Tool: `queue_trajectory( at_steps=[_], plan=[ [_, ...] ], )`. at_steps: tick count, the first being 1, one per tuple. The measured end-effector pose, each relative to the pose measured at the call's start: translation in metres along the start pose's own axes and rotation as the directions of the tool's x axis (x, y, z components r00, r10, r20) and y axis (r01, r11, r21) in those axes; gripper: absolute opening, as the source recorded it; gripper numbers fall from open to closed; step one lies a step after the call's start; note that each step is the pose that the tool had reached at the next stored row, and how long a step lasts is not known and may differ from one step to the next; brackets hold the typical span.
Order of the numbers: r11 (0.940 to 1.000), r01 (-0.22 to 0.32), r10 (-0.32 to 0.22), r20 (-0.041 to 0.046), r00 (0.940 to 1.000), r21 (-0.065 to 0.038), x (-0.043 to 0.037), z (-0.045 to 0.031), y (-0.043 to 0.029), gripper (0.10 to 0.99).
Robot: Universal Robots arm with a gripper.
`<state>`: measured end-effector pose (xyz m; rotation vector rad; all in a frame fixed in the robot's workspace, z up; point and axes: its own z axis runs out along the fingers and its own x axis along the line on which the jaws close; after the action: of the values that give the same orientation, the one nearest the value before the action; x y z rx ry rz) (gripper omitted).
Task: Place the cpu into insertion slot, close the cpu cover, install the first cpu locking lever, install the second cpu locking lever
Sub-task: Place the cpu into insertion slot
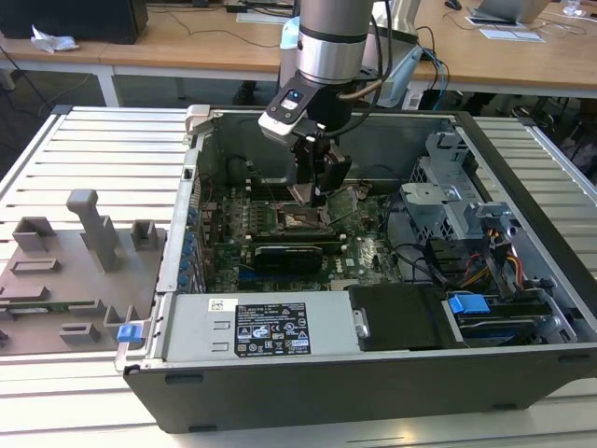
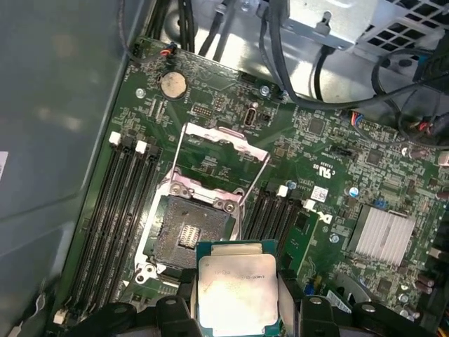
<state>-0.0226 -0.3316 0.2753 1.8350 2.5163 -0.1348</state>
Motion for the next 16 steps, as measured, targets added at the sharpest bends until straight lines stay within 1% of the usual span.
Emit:
queue_trajectory(
  at_steps=[8, 13, 16],
  plan=[
    [0.9984, -0.056, 0.056, 0.0095, 0.9984, 0.008, 0.0000, 0.0002, 0.0000, 0.541],
    [0.9967, -0.081, 0.081, 0.0105, 0.9967, 0.010, 0.0000, 0.0004, 0.0000, 0.541],
    [0.9939, -0.109, 0.109, 0.0112, 0.9940, 0.013, 0.0000, 0.0005, 0.0000, 0.541]
  ],
)
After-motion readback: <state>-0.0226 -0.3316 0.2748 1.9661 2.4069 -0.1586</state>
